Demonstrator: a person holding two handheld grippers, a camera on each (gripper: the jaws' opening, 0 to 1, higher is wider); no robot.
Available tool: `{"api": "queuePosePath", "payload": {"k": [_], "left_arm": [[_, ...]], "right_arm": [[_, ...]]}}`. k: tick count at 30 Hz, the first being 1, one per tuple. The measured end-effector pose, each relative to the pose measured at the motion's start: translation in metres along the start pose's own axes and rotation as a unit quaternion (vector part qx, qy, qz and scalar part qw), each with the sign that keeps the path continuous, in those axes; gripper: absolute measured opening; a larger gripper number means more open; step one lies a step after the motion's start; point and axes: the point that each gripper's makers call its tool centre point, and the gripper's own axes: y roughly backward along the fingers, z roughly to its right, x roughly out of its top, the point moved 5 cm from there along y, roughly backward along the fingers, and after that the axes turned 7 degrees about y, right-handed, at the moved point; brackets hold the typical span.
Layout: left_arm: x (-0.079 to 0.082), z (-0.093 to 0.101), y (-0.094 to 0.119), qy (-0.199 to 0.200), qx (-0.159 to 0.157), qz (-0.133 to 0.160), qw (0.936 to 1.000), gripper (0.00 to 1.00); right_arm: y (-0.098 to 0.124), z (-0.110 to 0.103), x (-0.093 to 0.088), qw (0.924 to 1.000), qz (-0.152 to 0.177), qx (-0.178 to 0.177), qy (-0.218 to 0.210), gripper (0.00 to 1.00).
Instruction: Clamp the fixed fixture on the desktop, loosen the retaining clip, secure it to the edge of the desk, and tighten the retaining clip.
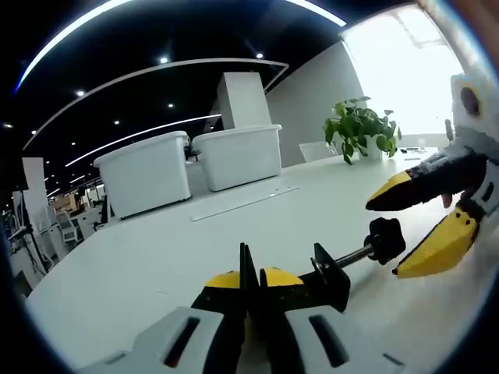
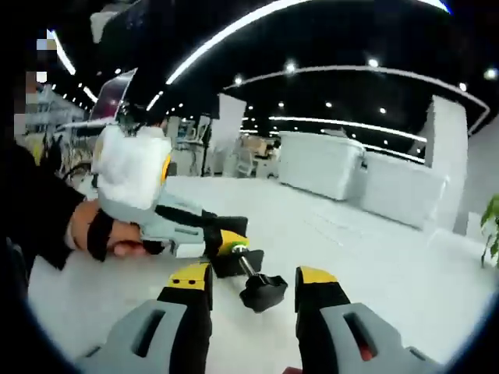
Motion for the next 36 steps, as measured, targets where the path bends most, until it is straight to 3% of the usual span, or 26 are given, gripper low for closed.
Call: {"api": "queuePosePath", "payload": {"k": [2,5,7,11,13,16,20,21,24,29,32,34,36], "left_arm": [[0.000,0.000,0.000,0.000,-0.001,0.000,1.0000,0.07],[0.000,0.001,0.000,0.001,-0.003,0.000,1.0000,0.07],[0.000,0.001,0.000,0.001,-0.004,0.000,1.0000,0.07],[0.001,0.002,0.000,0.002,-0.005,0.000,1.0000,0.07],[0.001,0.002,0.000,0.002,-0.005,0.000,1.0000,0.07],[0.000,0.001,0.000,0.002,-0.005,0.000,1.0000,0.07],[0.000,0.001,-0.001,0.002,-0.004,0.000,1.0000,0.07],[0.000,0.001,-0.001,0.001,-0.003,0.000,1.0000,0.07],[0.000,0.000,-0.001,0.002,-0.002,0.000,1.0000,0.07],[0.000,0.000,-0.001,0.003,-0.001,0.000,1.0000,0.07],[0.000,0.000,-0.001,0.003,0.000,0.000,1.0000,0.07],[0.000,0.000,-0.001,0.003,0.000,-0.001,1.0000,0.07],[0.000,0.000,-0.001,0.004,0.001,-0.001,1.0000,0.07]], "right_arm": [[-0.001,0.008,-0.006,0.9969,-0.007,0.002,-0.079,0.40],[-0.003,0.021,-0.019,0.9826,-0.015,-0.004,-0.185,0.28],[-0.005,0.019,-0.021,0.9717,-0.013,0.015,-0.235,0.28],[-0.008,0.018,-0.026,0.9681,-0.025,0.022,-0.248,0.29],[-0.009,0.012,-0.029,0.9548,-0.044,0.030,-0.292,0.28],[-0.012,0.012,-0.029,0.9386,-0.043,0.029,-0.341,0.24],[-0.012,0.012,-0.027,0.9391,-0.028,0.021,-0.342,0.23],[-0.016,0.019,-0.027,0.9437,-0.030,0.014,-0.329,0.23],[-0.015,0.016,-0.023,0.9690,-0.021,-0.002,-0.246,0.21],[-0.011,0.004,-0.019,0.9938,-0.009,-0.031,-0.106,0.20],[-0.010,-0.002,-0.016,0.9987,-0.003,-0.050,-0.004,0.20],[-0.009,-0.006,-0.015,0.9945,-0.003,-0.069,0.079,0.20],[-0.010,-0.007,-0.014,0.9891,-0.005,-0.079,0.124,0.20]]}}
